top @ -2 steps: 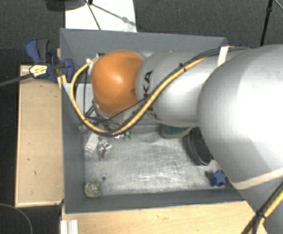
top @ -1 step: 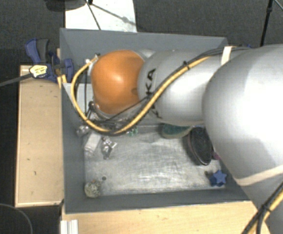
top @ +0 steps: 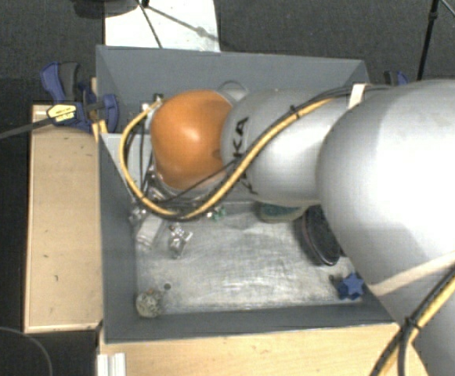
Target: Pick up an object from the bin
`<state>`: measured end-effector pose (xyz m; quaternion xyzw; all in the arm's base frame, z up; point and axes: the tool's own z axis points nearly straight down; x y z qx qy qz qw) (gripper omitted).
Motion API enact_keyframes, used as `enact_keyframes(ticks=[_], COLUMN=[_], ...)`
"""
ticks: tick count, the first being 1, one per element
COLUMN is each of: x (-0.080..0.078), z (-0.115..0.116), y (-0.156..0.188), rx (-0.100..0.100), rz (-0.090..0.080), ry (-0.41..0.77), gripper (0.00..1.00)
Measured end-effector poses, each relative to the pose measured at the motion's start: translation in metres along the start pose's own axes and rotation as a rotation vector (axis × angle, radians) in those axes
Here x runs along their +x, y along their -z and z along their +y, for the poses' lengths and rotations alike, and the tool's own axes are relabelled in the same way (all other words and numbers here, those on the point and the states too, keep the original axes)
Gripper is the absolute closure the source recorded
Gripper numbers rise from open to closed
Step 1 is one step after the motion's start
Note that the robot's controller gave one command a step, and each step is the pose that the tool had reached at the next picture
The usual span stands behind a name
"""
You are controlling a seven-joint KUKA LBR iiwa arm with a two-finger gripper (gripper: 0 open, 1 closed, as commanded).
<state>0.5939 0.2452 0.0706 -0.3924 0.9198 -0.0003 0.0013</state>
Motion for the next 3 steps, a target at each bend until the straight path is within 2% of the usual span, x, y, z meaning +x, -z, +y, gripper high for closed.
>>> enact_keyframes(ticks=[1, 2, 3], x=[-0.001, -0.001, -0.004], z=[0.0, 0.0, -0.001], y=[0.001, 0.001, 0.053], rx=[-0.001, -0.002, 0.001], rz=[-0.002, -0.002, -0.007], ry=[-0.008, -0.011, -0.018], gripper=[0.0, 1.0, 1.0])
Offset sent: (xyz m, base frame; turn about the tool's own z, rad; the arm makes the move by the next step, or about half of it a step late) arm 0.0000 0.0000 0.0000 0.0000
